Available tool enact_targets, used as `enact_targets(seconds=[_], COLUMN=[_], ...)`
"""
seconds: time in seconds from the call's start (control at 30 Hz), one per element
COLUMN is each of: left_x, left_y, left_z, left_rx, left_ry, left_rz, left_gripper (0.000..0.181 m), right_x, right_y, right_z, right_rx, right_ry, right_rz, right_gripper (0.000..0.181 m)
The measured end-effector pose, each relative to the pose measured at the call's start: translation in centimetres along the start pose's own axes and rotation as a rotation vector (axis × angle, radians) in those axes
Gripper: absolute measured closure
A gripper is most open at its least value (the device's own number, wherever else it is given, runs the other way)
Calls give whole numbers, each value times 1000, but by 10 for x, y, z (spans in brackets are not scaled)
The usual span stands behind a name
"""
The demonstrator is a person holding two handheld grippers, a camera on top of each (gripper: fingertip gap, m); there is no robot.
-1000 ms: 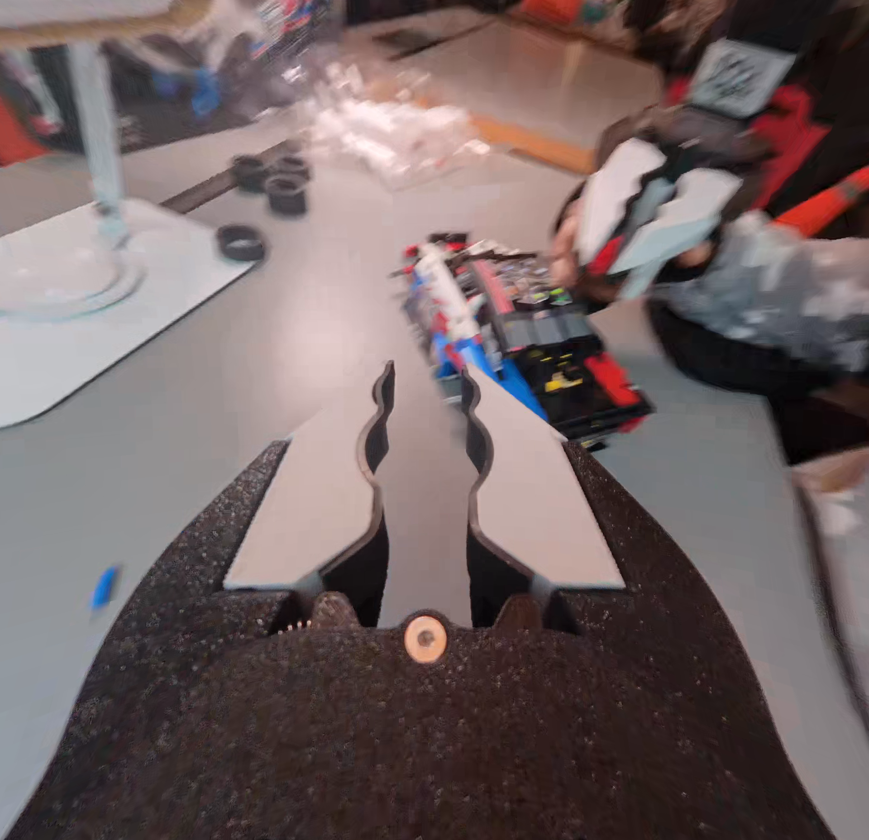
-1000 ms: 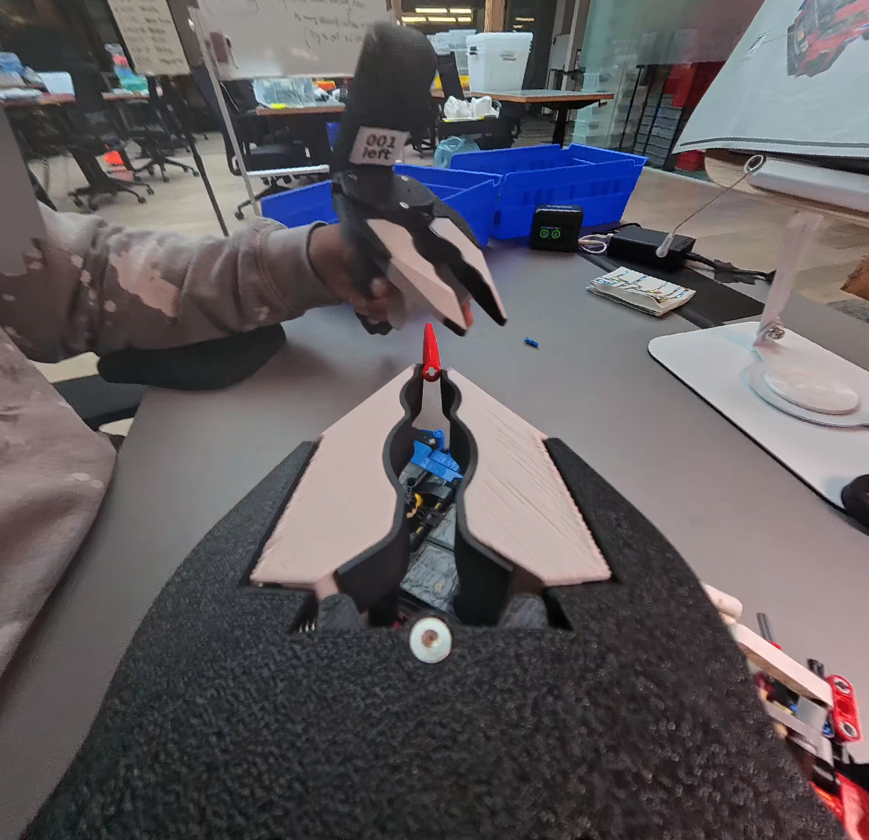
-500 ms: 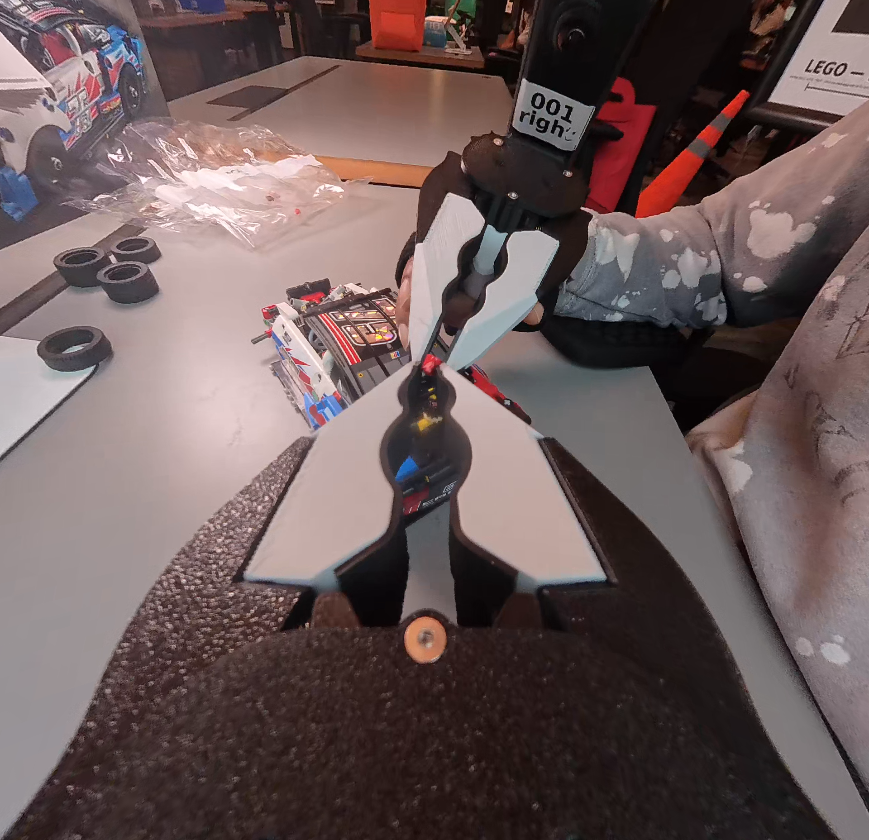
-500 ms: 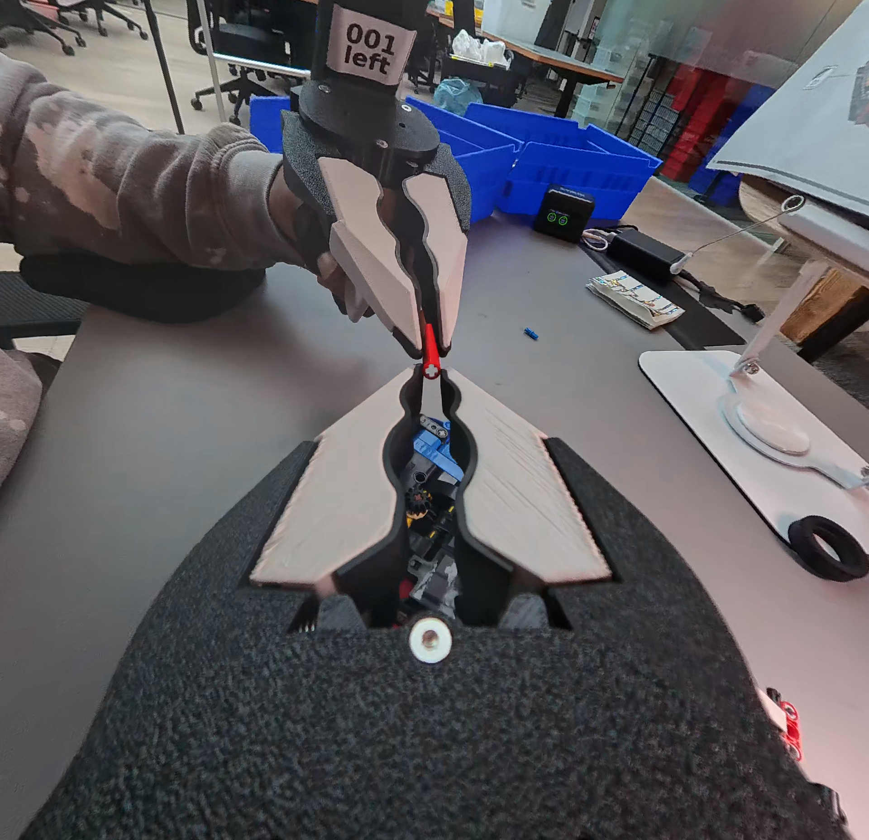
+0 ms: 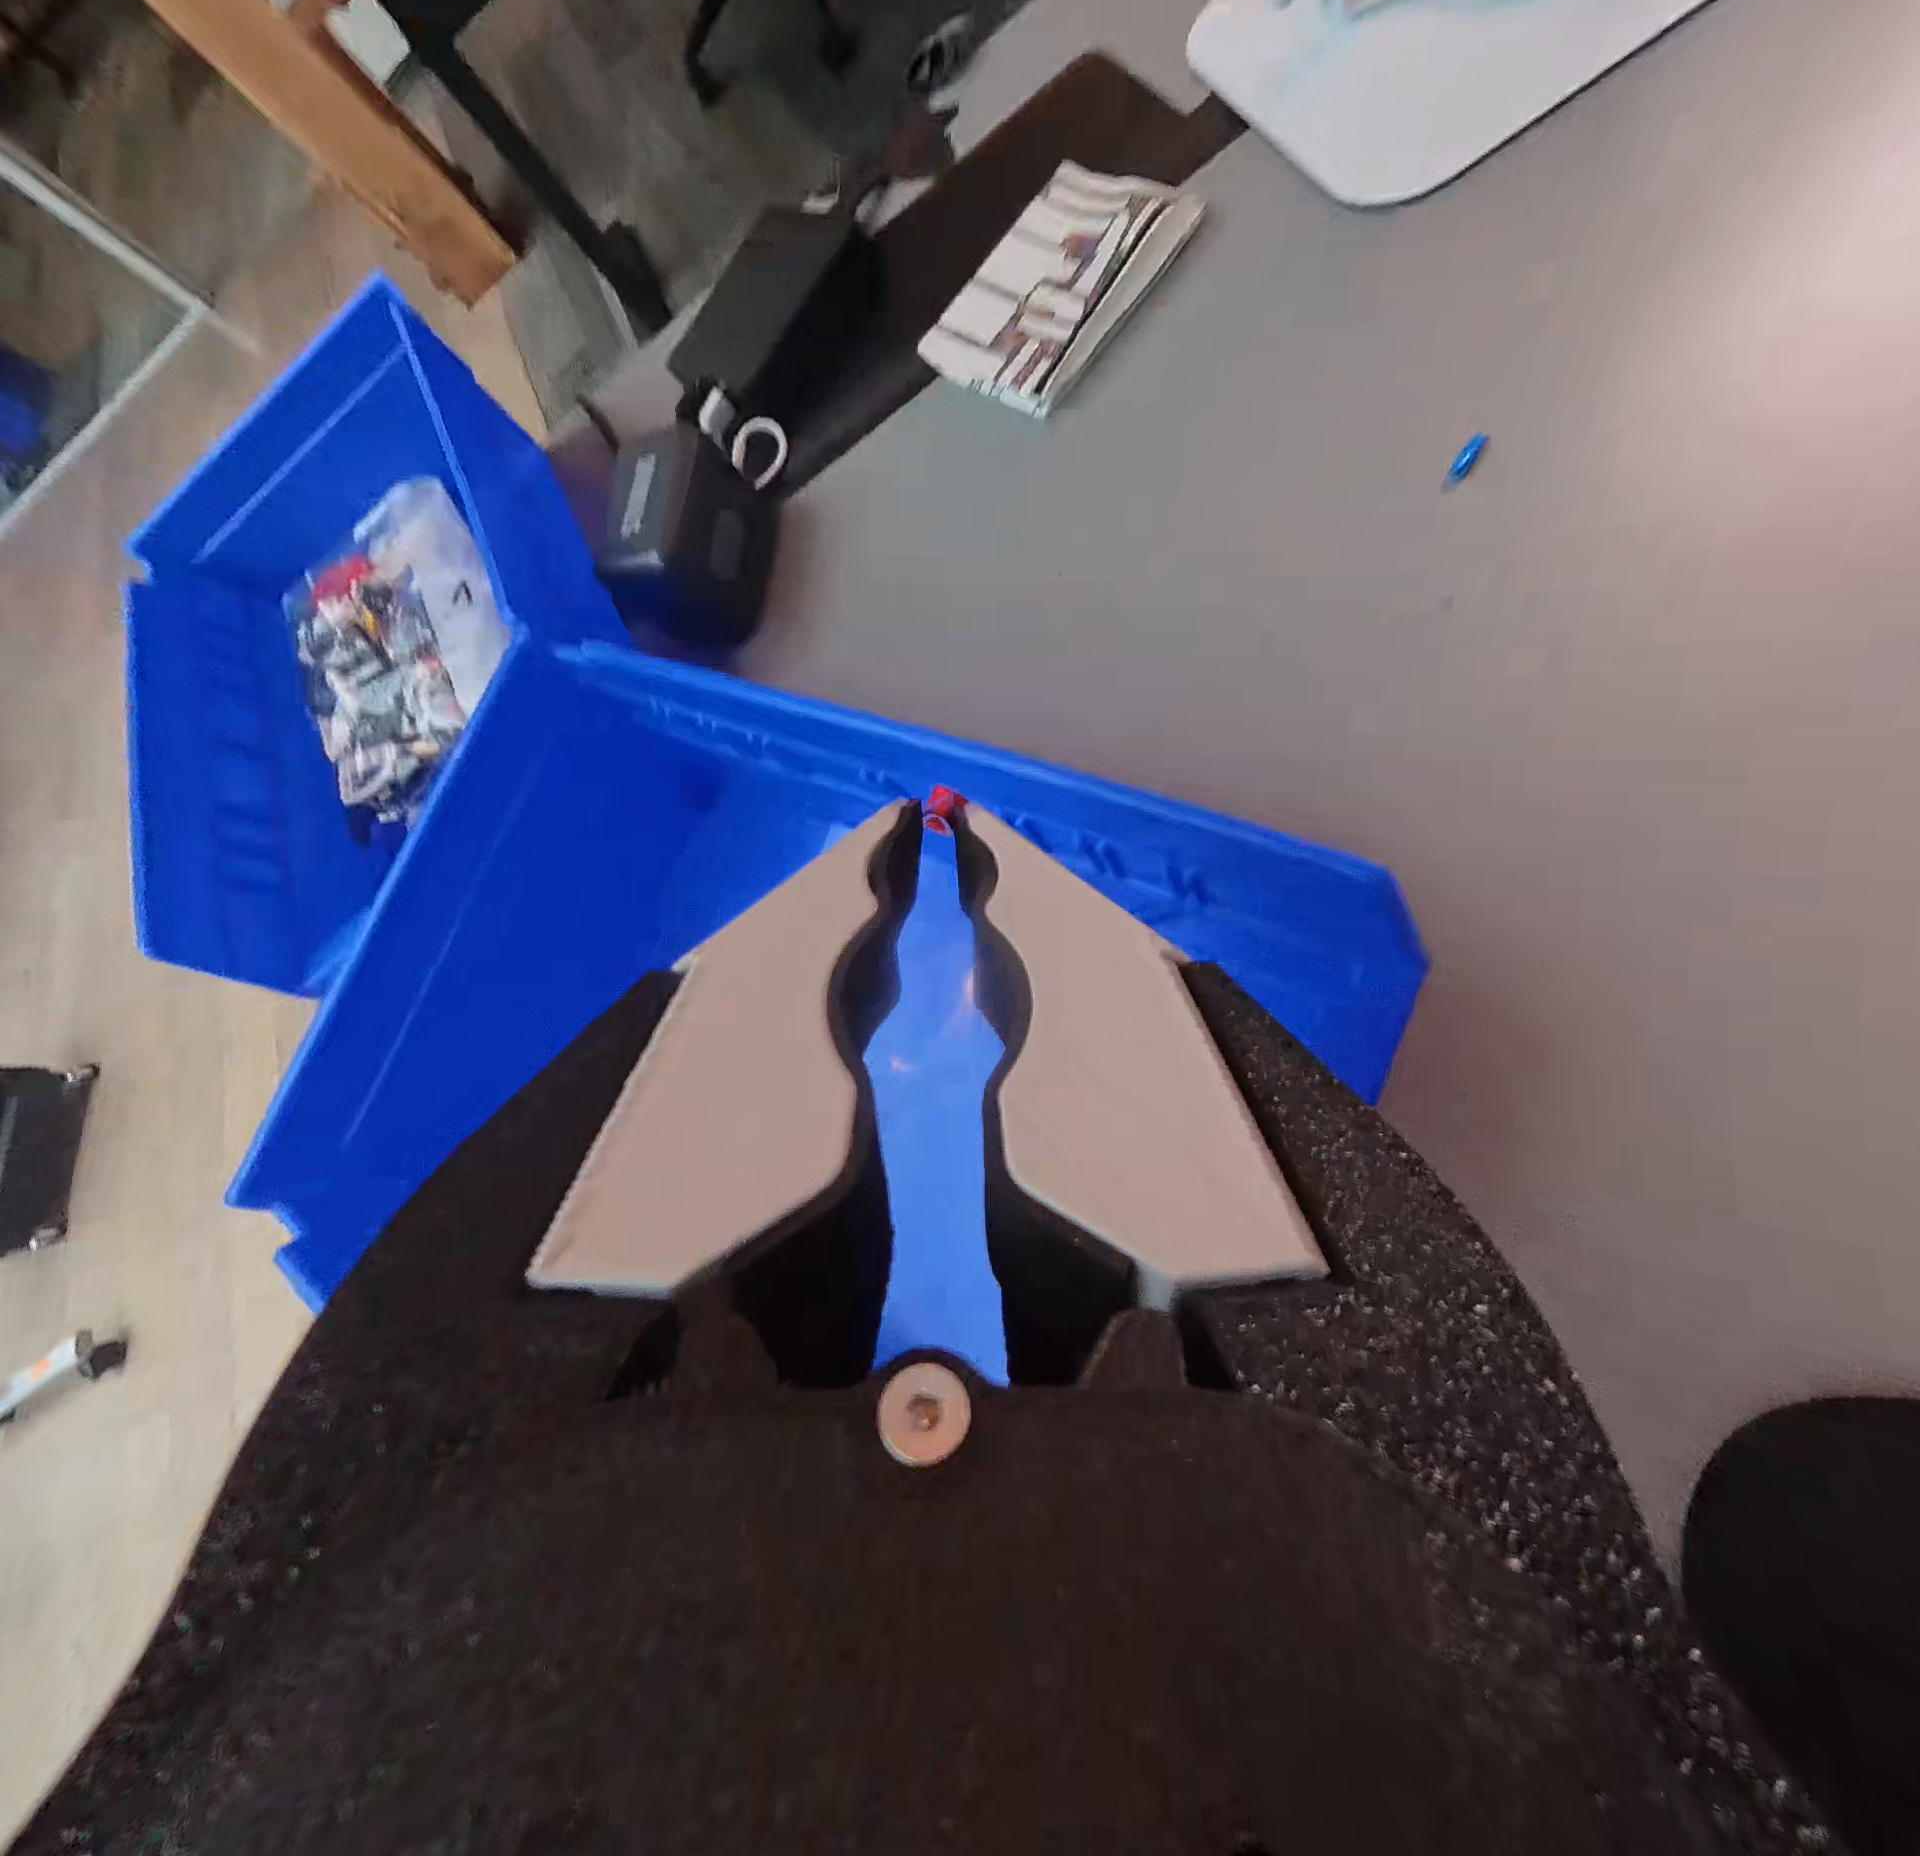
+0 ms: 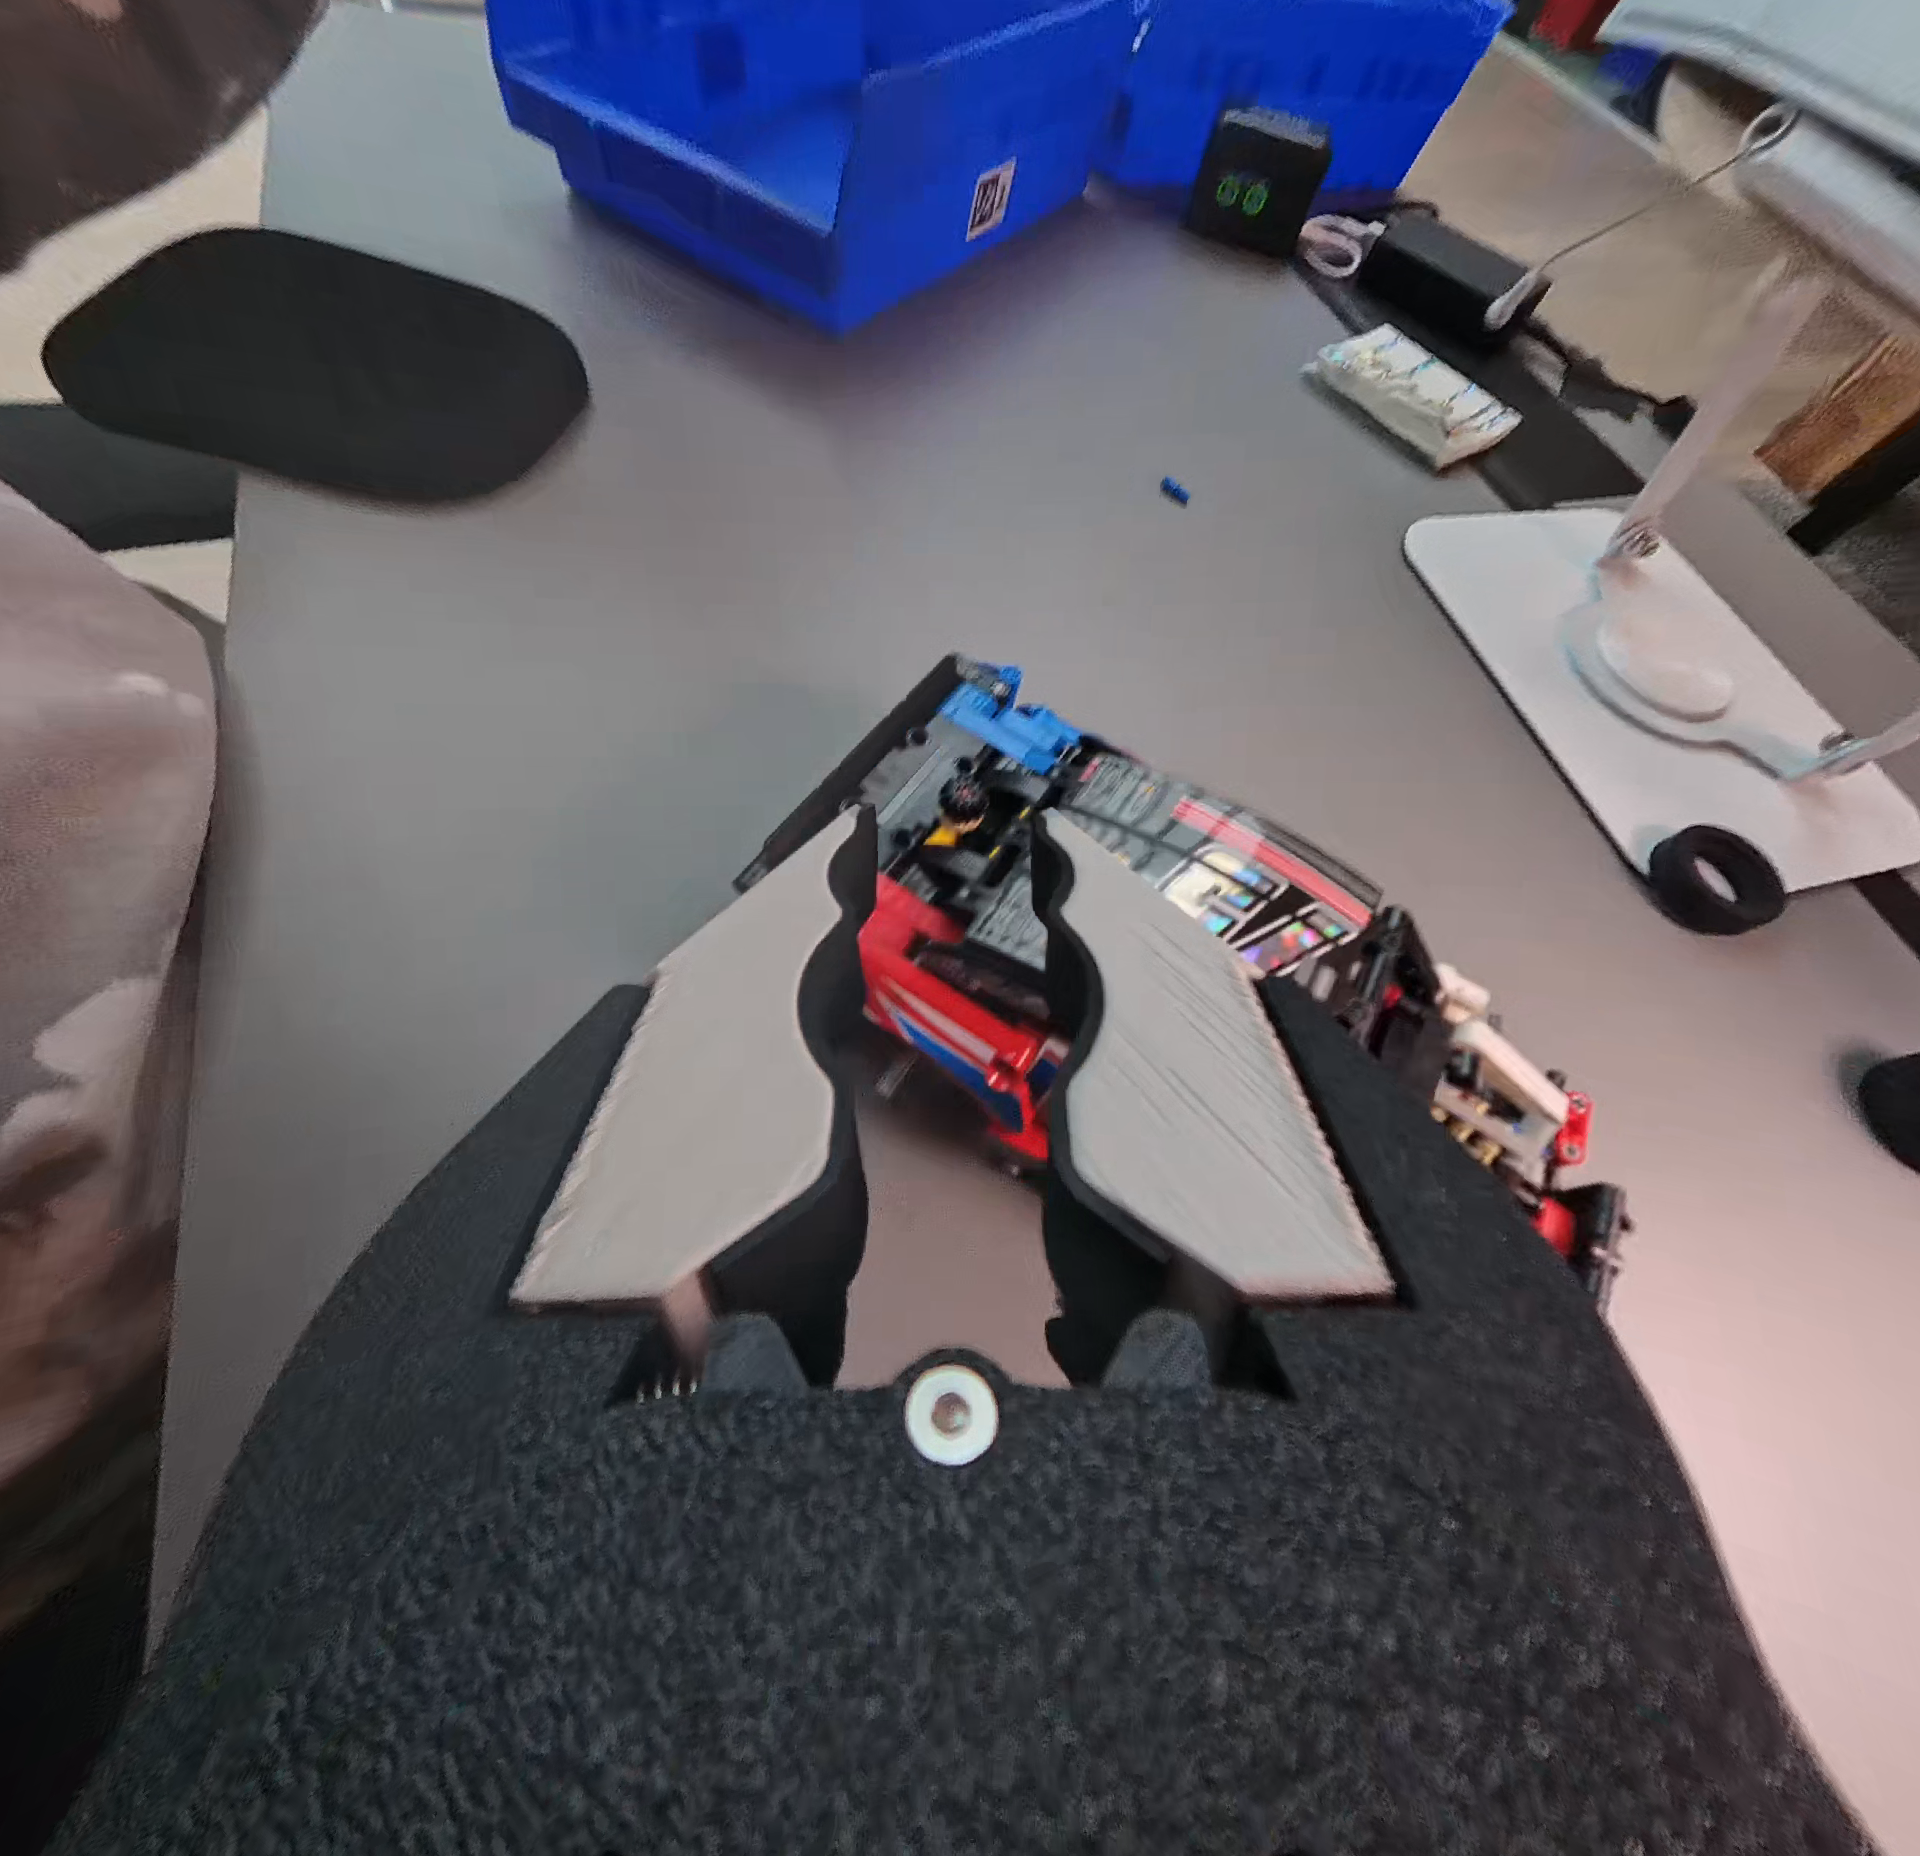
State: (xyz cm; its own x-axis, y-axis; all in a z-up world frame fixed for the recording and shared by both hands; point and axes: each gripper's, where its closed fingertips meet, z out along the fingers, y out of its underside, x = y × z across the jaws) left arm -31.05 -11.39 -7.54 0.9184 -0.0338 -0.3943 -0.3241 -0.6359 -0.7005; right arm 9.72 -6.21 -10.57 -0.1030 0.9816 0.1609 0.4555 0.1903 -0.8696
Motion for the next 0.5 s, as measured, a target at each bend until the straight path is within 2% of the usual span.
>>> enact_targets(seconds=[0.1,0.23,0.37,0.5], left_x=[-3,-3,-6,5], left_y=[35,50,31,-15], left_z=[11,18,13,-10], left_rx=[-92,-132,-47,154], left_ry=[24,-1,-35,-47], left_rz=[-59,-65,-86,-56], left_gripper=[175,172,159,157], right_x=[-22,-43,-44,-45], right_y=[30,46,43,38], right_z=[9,24,29,32], right_rx=[-116,-177,-171,-175], right_ry=[0,4,43,77], right_rz=[-32,-38,-38,-56], right_gripper=[152,150,150,150])
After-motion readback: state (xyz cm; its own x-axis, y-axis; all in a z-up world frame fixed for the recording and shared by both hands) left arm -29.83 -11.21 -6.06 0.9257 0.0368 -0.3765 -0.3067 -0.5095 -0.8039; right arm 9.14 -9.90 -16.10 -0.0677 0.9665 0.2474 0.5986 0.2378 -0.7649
